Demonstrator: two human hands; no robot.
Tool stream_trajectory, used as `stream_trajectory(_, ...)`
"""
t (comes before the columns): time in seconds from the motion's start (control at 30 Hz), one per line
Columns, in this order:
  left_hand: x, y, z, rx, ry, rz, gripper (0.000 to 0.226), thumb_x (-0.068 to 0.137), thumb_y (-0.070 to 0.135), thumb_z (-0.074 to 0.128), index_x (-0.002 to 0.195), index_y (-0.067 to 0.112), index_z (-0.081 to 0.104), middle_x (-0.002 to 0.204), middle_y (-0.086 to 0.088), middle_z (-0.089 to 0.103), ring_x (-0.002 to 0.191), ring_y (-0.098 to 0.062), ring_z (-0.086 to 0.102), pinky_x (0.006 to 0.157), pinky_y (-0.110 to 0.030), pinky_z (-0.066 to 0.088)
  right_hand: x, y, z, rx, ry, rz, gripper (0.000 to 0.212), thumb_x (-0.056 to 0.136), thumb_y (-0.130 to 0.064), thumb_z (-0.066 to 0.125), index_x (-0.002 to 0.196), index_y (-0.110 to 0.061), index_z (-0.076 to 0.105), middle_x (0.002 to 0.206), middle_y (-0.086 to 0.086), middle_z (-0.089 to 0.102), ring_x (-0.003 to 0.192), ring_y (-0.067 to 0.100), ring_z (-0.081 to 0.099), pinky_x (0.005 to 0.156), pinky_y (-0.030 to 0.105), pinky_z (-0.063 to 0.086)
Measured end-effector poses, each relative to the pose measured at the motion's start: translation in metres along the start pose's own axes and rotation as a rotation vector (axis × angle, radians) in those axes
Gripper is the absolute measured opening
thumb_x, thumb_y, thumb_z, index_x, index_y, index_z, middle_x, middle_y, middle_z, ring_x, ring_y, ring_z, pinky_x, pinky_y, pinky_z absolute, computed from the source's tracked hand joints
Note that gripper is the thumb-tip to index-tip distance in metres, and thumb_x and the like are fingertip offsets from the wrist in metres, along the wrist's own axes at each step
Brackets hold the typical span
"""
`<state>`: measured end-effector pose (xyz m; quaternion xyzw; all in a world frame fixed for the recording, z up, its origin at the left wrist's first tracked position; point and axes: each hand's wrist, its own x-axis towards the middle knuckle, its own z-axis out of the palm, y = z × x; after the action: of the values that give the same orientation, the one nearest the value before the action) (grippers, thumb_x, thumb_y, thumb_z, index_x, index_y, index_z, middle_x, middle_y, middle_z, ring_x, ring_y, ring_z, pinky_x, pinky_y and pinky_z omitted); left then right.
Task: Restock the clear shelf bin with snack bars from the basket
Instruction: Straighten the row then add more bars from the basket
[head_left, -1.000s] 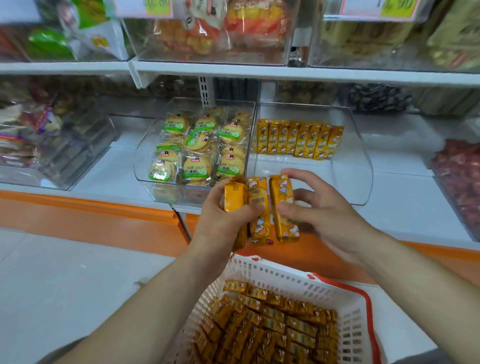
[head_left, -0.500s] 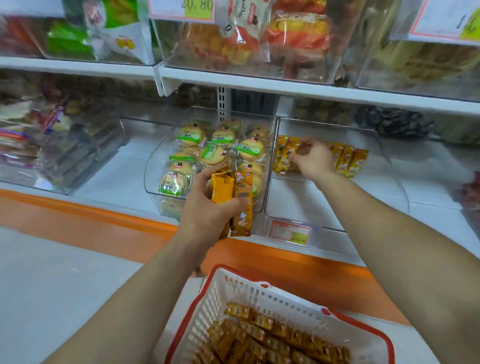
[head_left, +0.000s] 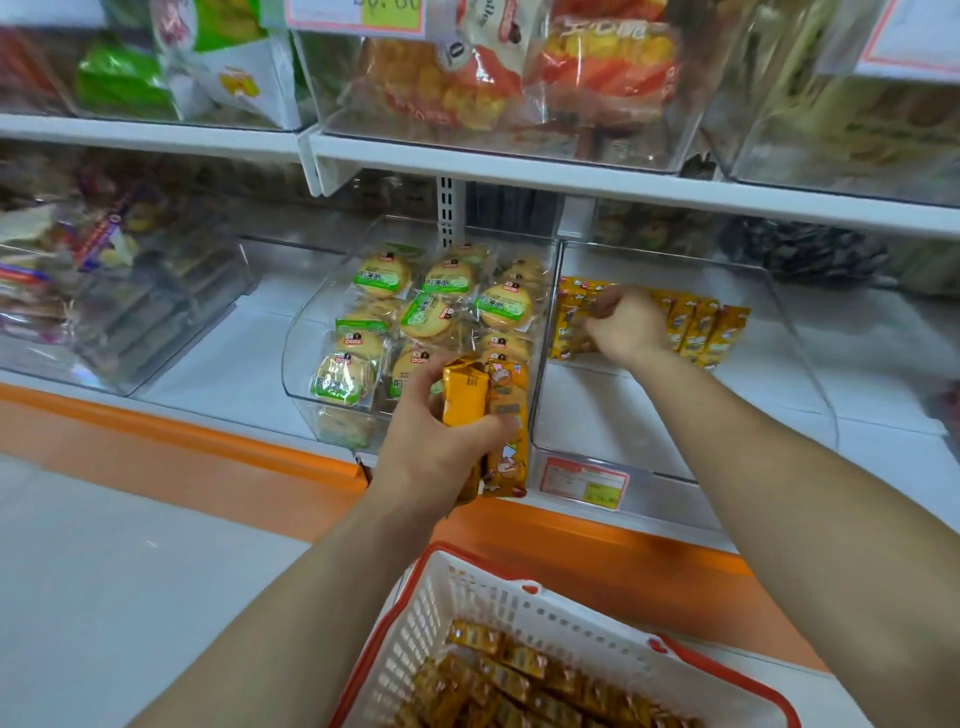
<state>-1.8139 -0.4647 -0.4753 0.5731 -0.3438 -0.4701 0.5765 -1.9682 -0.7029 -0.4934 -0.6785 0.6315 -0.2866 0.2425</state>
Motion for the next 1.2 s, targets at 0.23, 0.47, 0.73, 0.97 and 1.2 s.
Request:
stream_trajectory(0.23, -0.014, 0.006, 0.008, -0.039, -0.028, -0.023, 0.067, 0.070, 0.015, 0.089, 0.128, 0.028, 0.057, 0.101, -0.013, 0.076, 0.091, -0.037, 0.075, 0.081, -0.059, 0.062, -0.154, -0.033, -0.069, 0.548, -0.489, -0.008, 0.018, 0.094, -0.019, 0.066, 0.111, -0.025, 0.065, 0.095, 0.009, 0.074, 0.077, 0.022, 0.074, 0.064, 0.030, 0.060)
stream_trajectory(0.47, -0.036, 0.005, 0.021, -0.097, -0.140, -0.058, 0.065, 0.069, 0.018, 0.085, 0.128, 0.019, 0.058, 0.108, -0.022, 0.073, 0.096, -0.045, 0.073, 0.083, -0.059, 0.061, -0.206, -0.029, -0.076, 0.684, -0.596, 0.077, 0.046, 0.095, -0.018, 0.066, 0.129, -0.046, 0.054, 0.084, 0.002, 0.068, 0.069, 0.016, 0.069, 0.063, 0.029, 0.056)
stream_trajectory(0.73, -0.037, 0.005, 0.015, -0.149, -0.108, -0.121, 0.023, 0.085, 0.005, 0.075, 0.105, 0.013, 0.071, 0.095, -0.015, 0.077, 0.081, -0.030, 0.074, 0.058, -0.035, 0.058, -0.192, -0.011, -0.090, 0.964, -0.525, 0.219, 0.037, 0.088, 0.008, 0.060, 0.113, -0.019, 0.055, 0.090, 0.018, 0.068, 0.078, 0.038, 0.071, 0.077, 0.047, 0.061)
stream_trajectory(0.97, -0.036, 0.010, 0.017, -0.212, -0.091, -0.153, 0.024, 0.089, 0.008, 0.072, 0.112, 0.012, 0.069, 0.103, -0.021, 0.077, 0.085, -0.029, 0.077, 0.057, -0.033, 0.058, -0.190, -0.004, -0.097, 1.004, -0.479, 0.166, 0.028, 0.062, -0.012, 0.081, 0.089, -0.015, 0.071, 0.105, 0.017, 0.073, 0.090, 0.034, 0.074, 0.072, 0.036, 0.060)
stream_trajectory(1.2, -0.034, 0.010, 0.015, -0.146, -0.087, -0.089, 0.022, 0.089, 0.010, 0.073, 0.110, 0.015, 0.068, 0.097, -0.014, 0.079, 0.085, -0.027, 0.078, 0.060, -0.034, 0.060, -0.199, -0.016, -0.085, 0.656, -0.628, 0.012, 0.056, 0.078, -0.007, 0.081, 0.121, -0.036, 0.061, 0.103, 0.008, 0.069, 0.087, 0.029, 0.074, 0.070, 0.034, 0.056)
